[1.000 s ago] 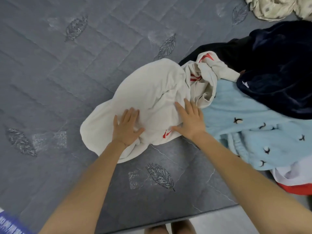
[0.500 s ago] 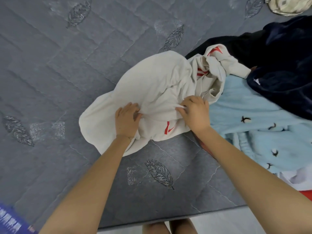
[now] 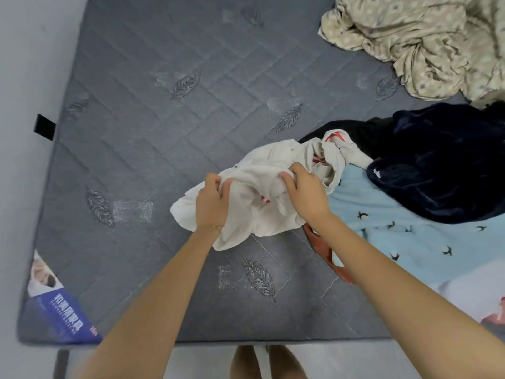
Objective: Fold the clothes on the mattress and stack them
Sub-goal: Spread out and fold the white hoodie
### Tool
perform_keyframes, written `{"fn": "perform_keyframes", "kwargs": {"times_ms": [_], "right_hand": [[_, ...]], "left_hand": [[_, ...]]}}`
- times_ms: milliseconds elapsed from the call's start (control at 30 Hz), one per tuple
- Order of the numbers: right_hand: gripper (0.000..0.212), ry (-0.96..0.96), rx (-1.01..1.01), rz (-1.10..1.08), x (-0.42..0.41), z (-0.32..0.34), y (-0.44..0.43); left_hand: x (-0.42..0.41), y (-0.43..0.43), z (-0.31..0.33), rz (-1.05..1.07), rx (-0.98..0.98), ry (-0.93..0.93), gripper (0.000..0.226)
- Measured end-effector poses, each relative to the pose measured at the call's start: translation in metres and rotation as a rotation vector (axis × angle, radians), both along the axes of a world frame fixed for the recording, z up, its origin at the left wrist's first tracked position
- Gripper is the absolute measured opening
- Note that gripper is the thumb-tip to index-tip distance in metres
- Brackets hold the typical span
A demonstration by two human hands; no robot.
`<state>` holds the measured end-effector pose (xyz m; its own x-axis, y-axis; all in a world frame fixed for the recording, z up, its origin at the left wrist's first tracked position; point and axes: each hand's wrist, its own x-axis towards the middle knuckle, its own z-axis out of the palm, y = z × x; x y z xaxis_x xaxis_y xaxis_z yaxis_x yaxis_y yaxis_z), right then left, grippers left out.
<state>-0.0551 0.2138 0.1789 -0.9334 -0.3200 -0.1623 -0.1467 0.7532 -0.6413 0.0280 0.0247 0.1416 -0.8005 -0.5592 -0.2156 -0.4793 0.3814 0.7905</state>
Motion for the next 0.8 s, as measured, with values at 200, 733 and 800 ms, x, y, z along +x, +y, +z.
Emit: {"fn": "perform_keyframes", "kwargs": {"times_ms": [200, 733, 800], "right_hand": [[0.034, 0.058, -0.087, -0.026, 0.011, 0.068, -0.007], [0.043, 0.176, -0.339, -0.119, 0.058, 0.262, -0.058], [0.044, 0.218, -0.367, -0.131, 0.069, 0.282, -0.067]], "left_hand": [[0.013, -0.003, 0.078, 0.003, -0.063, 0.082, 0.029], [0.044, -0.055, 0.278, -0.059, -0.214, 0.464, 0.037], [0.050, -0.067, 0.298, -0.095, -0.218, 0.499, 0.038]]}}
